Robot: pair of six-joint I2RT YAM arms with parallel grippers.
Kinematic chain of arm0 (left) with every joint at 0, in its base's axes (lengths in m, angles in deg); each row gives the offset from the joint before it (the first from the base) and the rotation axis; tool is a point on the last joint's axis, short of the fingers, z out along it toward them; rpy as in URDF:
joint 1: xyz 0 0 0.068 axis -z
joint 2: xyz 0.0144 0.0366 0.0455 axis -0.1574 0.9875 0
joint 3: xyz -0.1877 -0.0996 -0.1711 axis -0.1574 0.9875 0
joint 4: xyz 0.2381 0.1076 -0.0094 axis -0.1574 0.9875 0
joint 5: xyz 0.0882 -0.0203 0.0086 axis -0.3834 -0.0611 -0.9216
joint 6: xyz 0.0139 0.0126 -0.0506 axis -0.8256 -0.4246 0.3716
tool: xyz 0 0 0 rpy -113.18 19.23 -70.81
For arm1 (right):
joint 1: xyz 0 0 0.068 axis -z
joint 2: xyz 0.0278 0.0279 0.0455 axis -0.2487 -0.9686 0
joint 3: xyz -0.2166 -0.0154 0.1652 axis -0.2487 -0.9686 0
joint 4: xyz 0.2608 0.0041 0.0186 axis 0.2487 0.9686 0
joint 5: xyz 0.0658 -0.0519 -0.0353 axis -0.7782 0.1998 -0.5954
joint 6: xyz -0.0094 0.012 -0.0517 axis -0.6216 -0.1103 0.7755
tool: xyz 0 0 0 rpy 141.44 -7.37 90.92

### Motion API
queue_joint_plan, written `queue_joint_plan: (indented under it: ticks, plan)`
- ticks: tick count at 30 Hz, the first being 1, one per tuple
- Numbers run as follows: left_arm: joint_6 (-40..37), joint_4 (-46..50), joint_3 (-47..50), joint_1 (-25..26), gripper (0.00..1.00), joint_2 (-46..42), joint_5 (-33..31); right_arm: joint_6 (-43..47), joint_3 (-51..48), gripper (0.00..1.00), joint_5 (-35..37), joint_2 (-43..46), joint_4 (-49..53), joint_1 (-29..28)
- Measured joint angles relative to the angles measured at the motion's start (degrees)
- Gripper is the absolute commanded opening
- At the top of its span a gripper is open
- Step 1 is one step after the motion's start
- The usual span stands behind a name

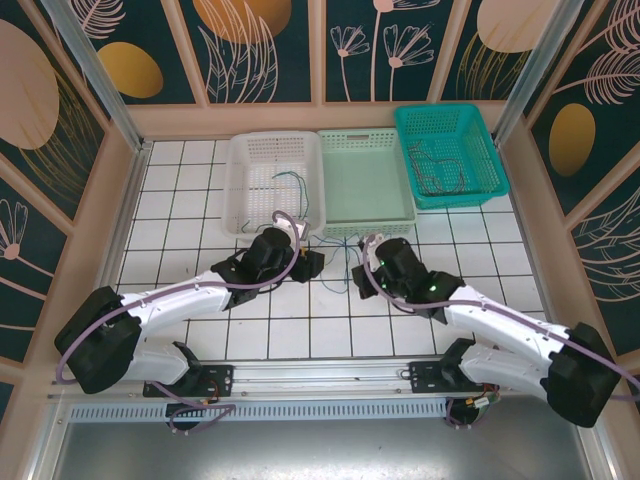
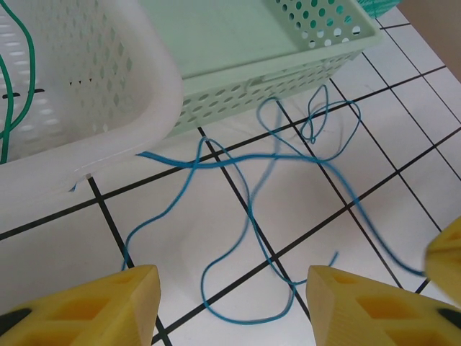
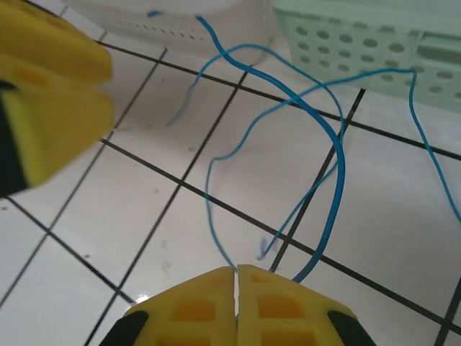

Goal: Untangle the cables

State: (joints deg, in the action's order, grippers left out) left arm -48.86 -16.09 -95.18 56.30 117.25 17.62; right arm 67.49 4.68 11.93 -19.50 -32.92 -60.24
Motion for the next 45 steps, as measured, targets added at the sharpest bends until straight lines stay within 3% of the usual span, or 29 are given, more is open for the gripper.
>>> queue_joint_plan:
  ticks: [7,13,32,45]
  plan:
    - [-0.94,0.59,0.00,0.00,0.55,-0.39,-0.20,1.70,5.73,0.00,-14.43,-0.42,9.44,6.23]
    - [-2.38,0.81,-0.35,0.00,0.54,-0.59,0.26,3.19,10.69,0.00,-22.23,-3.37,14.99,10.75]
    - [-4.83,1.03,-7.58,0.24,0.55,10.25,1.97,5.53,13.33,0.00,-34.64,-5.62,15.87,11.50]
    - [-5.18,2.25,-11.96,1.90,0.31,19.41,4.72,0.52,11.78,0.00,-39.12,-0.55,1.42,13.18]
